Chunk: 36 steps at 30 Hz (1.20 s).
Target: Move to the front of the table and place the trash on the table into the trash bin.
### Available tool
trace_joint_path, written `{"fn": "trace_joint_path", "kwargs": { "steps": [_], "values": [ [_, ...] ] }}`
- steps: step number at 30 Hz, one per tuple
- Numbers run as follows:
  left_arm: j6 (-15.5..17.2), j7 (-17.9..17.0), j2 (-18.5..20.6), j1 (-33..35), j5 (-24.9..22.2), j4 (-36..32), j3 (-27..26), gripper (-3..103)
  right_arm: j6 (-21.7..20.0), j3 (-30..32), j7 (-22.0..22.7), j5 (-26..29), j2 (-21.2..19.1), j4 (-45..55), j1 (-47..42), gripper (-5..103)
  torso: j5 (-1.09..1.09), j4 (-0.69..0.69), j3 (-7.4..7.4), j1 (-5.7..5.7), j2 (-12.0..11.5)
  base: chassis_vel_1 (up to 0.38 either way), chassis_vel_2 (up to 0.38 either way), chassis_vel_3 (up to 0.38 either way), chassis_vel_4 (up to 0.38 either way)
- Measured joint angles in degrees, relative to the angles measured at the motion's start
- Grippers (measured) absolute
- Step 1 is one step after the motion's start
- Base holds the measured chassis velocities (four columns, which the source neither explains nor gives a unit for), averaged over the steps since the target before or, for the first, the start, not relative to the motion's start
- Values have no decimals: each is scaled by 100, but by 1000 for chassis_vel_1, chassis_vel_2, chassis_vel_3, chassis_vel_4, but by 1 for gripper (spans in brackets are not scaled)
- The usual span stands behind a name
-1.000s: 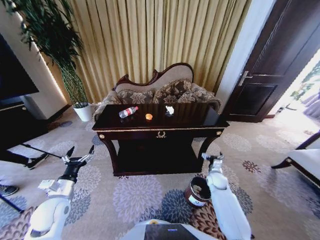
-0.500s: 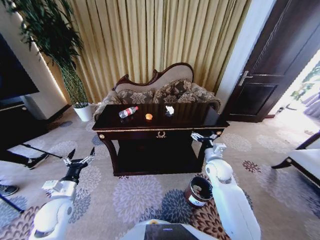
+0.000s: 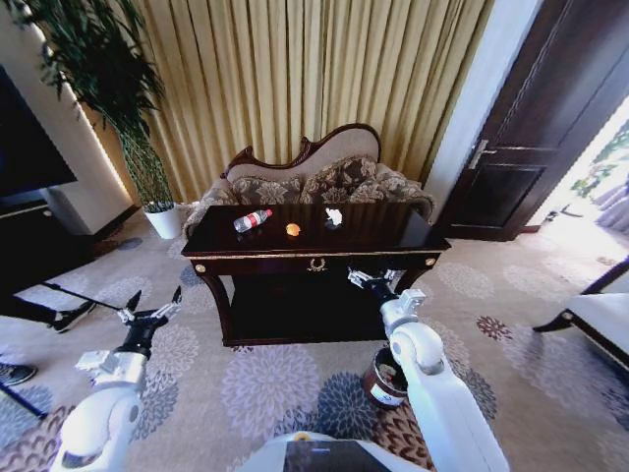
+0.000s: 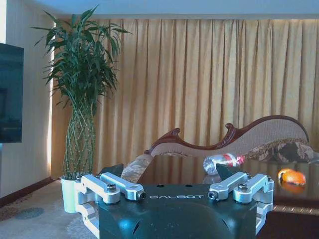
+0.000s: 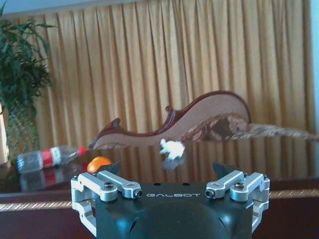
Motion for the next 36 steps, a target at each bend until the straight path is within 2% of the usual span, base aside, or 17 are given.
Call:
{"fn": "trace_joint_path", "kwargs": {
  "steps": [2,3,5,12,15,21,36],
  "values": [
    [460,-163,139,-40,-205,-270,-93,100,0,63,34,12,-59,-7,104,100,0,-1,0,0,0,0,0,0,0],
    [460,-163,139,-40,-205,-270,-93,100,0,63,34,12,-59,-7,104,100,0,-1,0,0,0,0,0,0,0],
    [997,-191,266,-38,-454,-499,-251,100,-10,115,52,72,-117,-9,186,100,0,1,0,0,0,0,0,0,0],
    [1349,-290,362,-33,-617,-588,-376,100,-37,138,44,129,-174,1,195,100,0,1,0,0,0,0,0,0,0],
    [1363,-298,344,-18,-623,-558,-376,100,-37,133,43,123,-137,-5,179,100,0,0,0,0,0,0,0,0,0],
    [1131,-270,316,-14,-589,-461,-323,100,-23,48,33,86,-39,-17,165,100,-1,0,0,0,0,0,0,0,0],
    [912,-165,286,-13,-565,-375,-312,100,-4,6,18,52,13,-10,129,100,0,0,0,0,0,-19,16,19,-20]
  ]
}}
